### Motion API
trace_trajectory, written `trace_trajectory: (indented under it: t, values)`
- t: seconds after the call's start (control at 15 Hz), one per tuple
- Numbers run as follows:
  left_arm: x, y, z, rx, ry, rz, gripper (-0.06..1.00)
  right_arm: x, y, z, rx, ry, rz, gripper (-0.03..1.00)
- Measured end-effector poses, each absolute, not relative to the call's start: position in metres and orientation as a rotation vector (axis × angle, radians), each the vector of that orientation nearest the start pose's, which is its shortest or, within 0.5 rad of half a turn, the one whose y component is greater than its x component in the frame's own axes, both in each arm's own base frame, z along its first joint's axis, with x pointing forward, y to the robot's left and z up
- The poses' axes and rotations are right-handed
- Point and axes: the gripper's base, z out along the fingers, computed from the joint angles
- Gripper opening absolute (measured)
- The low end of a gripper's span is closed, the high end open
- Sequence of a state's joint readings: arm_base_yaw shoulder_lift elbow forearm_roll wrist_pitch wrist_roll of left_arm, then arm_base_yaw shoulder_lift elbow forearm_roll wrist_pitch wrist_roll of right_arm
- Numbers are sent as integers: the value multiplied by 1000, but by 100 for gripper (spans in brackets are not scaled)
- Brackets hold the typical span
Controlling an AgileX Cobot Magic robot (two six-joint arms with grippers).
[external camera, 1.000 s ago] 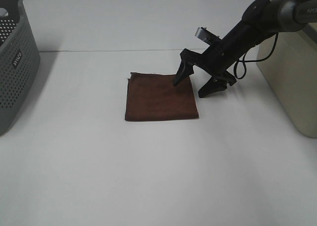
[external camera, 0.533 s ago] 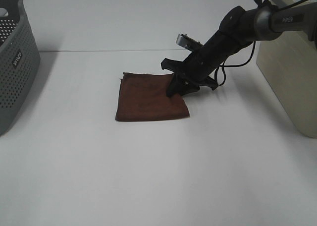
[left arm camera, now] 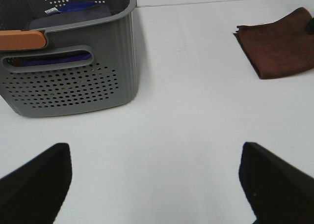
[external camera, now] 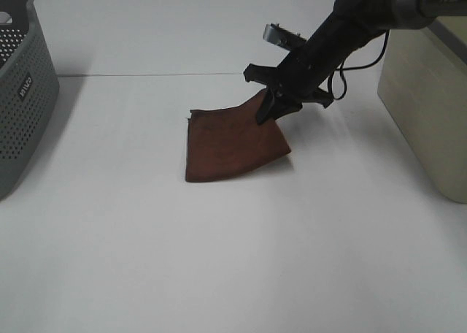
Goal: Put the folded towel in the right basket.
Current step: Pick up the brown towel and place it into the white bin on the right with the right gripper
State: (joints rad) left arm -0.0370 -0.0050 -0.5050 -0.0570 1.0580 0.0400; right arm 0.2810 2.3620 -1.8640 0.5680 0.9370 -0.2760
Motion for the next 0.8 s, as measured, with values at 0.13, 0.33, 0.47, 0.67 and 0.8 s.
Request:
trace_trajectory:
  t: [0.13, 0.33, 0.47, 0.67, 0.8]
  values:
    - [-6, -4, 279, 81, 2029, -66, 88, 457, 168, 175, -448, 2804, 626, 1]
    - [-6, -4, 279, 81, 2029, -66, 88, 450, 157, 227, -537, 2774, 466, 1]
    - [-6, -4, 279, 81, 2029, -66, 88, 445, 148, 262, -552, 2747, 341, 1]
    - [-6, -4, 279, 81, 2029, -66, 88, 441, 136, 307, -521, 2657, 176, 1]
    - [-6, -4, 279, 81, 2029, -66, 88, 431, 128, 342, -478, 2579, 113, 1]
